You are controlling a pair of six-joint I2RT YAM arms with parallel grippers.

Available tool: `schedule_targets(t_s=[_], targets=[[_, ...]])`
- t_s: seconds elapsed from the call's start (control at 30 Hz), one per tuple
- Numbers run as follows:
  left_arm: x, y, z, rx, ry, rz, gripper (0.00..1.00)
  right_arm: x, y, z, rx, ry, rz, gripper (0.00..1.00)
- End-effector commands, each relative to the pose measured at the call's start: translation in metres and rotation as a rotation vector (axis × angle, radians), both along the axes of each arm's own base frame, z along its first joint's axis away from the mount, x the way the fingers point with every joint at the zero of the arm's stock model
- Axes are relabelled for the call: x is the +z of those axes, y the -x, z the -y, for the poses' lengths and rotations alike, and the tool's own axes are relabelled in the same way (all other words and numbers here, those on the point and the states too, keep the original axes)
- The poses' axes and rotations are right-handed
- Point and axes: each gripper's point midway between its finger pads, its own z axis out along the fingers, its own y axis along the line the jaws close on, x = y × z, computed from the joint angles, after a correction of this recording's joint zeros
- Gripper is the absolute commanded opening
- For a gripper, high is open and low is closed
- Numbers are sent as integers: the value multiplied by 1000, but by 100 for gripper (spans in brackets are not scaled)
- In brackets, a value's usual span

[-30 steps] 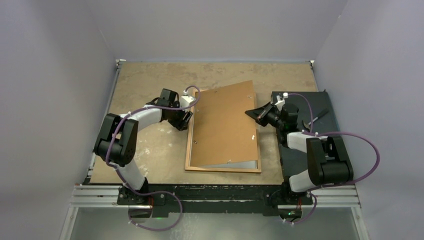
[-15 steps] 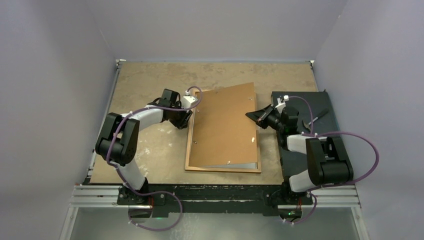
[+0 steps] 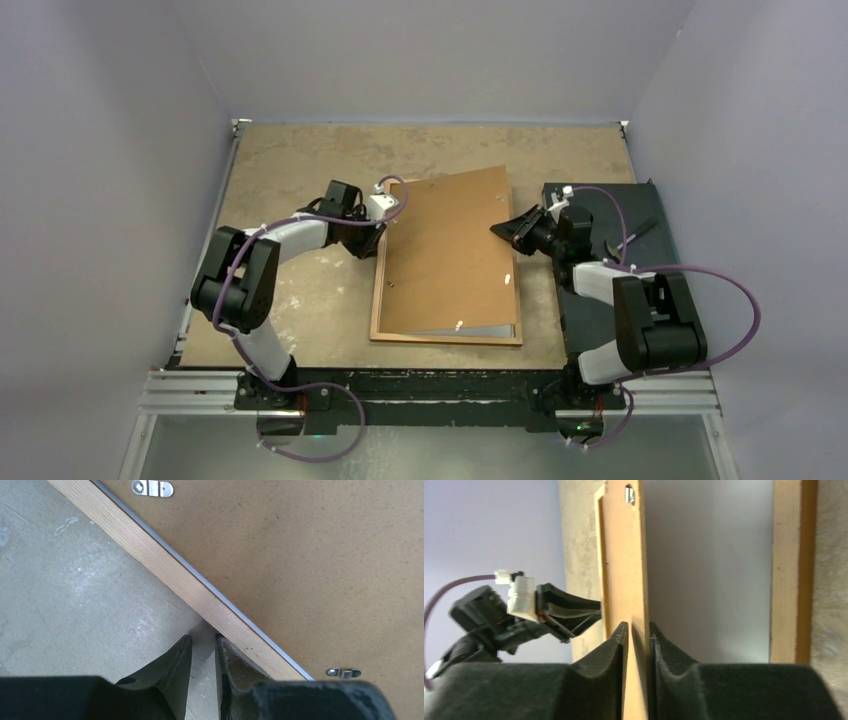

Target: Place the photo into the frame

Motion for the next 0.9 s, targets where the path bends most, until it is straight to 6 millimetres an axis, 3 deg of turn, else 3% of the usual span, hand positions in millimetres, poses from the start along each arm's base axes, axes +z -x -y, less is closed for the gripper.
schedule_targets(t_s=[0.0,0.17,0.27,0.4,0.53,0.67,0.87], targets=[[-15,34,-5,-28,-27,-107,21,-12,-6,4,-6,142,-5,30],[-9,32,-8,-24,-37,-82,16,-25,-2,7,2,282,-62,61],[-8,33,-7,-24,-30,-78,14,-27,-2,7,12,343,-77,85],[-7,32,-7,-22,-35,-78,12,-29,-6,11,26,479,-102,98],[-3,30,-8,-17,-39,-64,11,-23,-8,12,36,549,-88,99],[1,28,-9,-15,-42,-56,11,-30,-6,12,51,603,-106,99],[4,29,-9,-14,-38,-50,10,-36,2,-3,82,607,-116,99]])
